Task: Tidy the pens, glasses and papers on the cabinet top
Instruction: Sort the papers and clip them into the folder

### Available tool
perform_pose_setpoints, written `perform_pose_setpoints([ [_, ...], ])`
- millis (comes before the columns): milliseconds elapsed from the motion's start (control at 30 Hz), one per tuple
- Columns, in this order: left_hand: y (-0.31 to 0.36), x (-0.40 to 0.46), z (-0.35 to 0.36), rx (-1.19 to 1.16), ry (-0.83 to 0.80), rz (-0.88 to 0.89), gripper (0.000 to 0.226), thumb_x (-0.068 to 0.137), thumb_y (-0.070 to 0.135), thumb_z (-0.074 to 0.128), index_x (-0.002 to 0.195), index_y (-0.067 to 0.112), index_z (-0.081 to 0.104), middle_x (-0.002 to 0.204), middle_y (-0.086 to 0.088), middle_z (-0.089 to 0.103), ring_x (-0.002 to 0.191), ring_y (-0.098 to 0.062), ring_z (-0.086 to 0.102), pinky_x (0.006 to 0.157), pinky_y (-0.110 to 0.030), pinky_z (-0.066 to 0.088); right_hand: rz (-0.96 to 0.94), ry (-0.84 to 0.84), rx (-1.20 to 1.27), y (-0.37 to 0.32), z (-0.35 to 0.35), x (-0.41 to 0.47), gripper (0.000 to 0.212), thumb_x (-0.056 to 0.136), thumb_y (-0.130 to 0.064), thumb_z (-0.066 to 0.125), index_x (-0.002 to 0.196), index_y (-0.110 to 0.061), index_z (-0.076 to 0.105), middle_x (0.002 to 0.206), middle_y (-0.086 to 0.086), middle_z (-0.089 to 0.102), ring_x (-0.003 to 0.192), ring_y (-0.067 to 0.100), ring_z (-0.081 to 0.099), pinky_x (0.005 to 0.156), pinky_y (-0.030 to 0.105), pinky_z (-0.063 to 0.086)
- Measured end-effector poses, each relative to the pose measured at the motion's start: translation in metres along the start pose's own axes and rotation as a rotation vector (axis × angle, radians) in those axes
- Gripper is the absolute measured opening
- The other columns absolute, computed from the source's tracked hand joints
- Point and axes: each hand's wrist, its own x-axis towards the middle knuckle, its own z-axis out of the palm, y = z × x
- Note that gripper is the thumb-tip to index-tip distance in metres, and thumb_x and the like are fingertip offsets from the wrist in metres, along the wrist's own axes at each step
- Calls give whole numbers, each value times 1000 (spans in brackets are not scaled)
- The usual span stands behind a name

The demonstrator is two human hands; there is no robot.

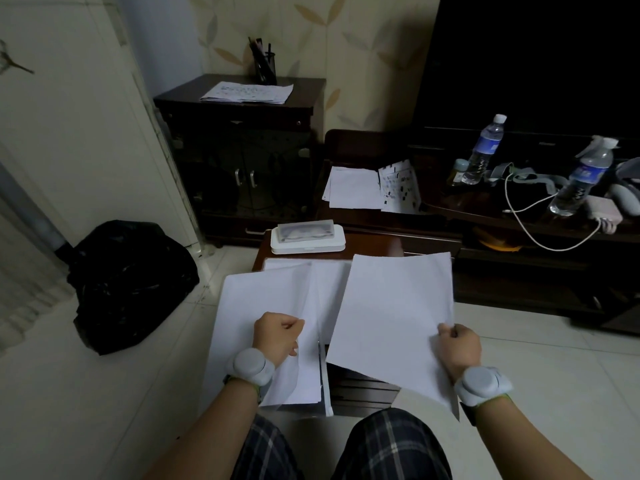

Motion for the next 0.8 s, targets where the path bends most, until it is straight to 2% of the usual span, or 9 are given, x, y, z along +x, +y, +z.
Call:
perform_pose_setpoints([
  [133,0,0,2,26,19,16,24,84,6,63,69,-12,67,46,-8,52,35,-8,48,44,-22,50,-51,-69,-29,-4,9,-8,42,94,-9,48,54,-11,38,75,15,50,75,26,43,70,28,29],
  [233,-2,3,2,38,20,24,27,85,7,63,68,-14,64,49,-10,53,37,-10,48,46,-23,50,-76,-115,-55,-9,18,-13,44,94,-10,48,53,-16,33,62,8,42,75,24,40,70,27,28],
  [333,-5,6,1,57,28,42,29,85,8,63,66,-14,62,51,-12,55,36,-9,48,48,-24,51,-99,-145,-65,-16,27,-18,44,94,-10,49,53,-17,32,67,11,44,75,23,38,70,26,29],
  [467,-6,6,1,52,28,55,27,85,7,63,65,-10,65,53,-10,53,34,-4,47,43,-19,47,-120,-184,-86,-23,40,-24,43,94,-10,49,54,-15,33,56,0,37,72,25,40,68,26,28],
  [567,-5,6,1,46,16,77,24,85,7,62,62,-1,63,53,-10,50,34,-4,45,41,-19,46,-122,-213,-94,-28,50,-25,42,95,-12,48,55,-15,34,57,0,37,73,25,41,67,26,29],
  [667,-7,7,-1,61,8,98,30,86,7,59,60,-8,60,51,-11,47,37,-10,45,43,-20,47,-124,-243,-106,-35,61,-25,43,95,-14,48,55,-17,34,59,2,39,74,24,42,68,25,29],
  [733,-8,7,0,63,8,112,33,85,7,58,59,-12,56,49,-12,47,40,-15,47,46,-24,48,-125,-256,-111,-40,66,-26,42,96,-14,47,55,-16,36,66,8,45,75,24,42,68,25,30],
  [800,-10,8,0,64,17,134,36,85,6,58,55,-13,50,46,-12,47,39,-16,48,47,-27,47,-128,-267,-125,-45,72,-26,43,96,-14,46,54,-16,34,64,8,43,74,25,41,67,25,29],
])
